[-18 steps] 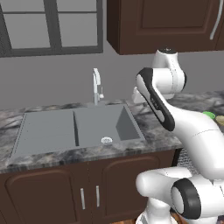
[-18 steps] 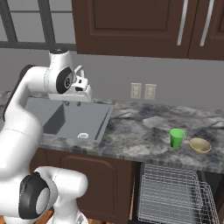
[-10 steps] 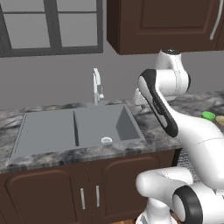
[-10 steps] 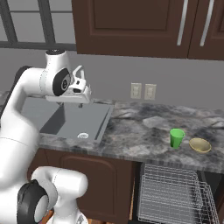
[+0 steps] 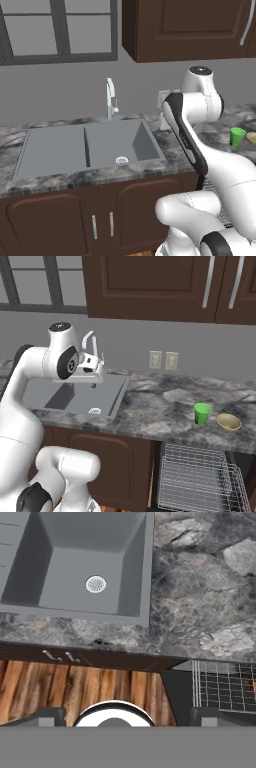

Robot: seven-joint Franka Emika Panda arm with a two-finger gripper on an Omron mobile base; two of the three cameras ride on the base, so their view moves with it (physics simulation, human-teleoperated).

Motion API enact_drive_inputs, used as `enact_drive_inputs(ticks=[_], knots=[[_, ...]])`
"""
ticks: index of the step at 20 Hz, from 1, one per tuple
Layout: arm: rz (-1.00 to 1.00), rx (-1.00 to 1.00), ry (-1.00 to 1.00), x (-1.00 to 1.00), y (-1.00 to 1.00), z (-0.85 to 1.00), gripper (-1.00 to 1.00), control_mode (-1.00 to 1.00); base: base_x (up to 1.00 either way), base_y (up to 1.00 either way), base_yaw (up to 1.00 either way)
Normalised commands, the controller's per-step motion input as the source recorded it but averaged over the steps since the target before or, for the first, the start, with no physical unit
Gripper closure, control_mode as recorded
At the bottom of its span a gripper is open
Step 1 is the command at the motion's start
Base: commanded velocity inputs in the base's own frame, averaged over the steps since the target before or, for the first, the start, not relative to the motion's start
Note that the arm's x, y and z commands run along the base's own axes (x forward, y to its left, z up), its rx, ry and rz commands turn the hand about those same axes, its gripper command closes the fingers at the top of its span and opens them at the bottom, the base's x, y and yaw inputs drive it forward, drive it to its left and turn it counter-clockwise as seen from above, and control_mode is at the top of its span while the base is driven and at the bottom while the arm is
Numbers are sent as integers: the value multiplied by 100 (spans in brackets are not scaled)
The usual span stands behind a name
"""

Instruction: Pick up the cup and bowl from the counter, place them in the dishwasher, and close the dishwasher door.

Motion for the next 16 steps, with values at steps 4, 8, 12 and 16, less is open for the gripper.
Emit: enact_drive_inputs(ticks=[4, 8, 12, 16], knots=[[0, -4, 0, 0, -34, -17, -100, -100, 0, 0, 0], [0, -1, 0, 0, -40, -16, -100, -100, 0, 0, 0], [0, 0, 0, 11, -59, -20, -100, -100, 0, 0, 0], [0, 0, 0, 11, -64, -16, -100, -100, 0, 0, 0]])
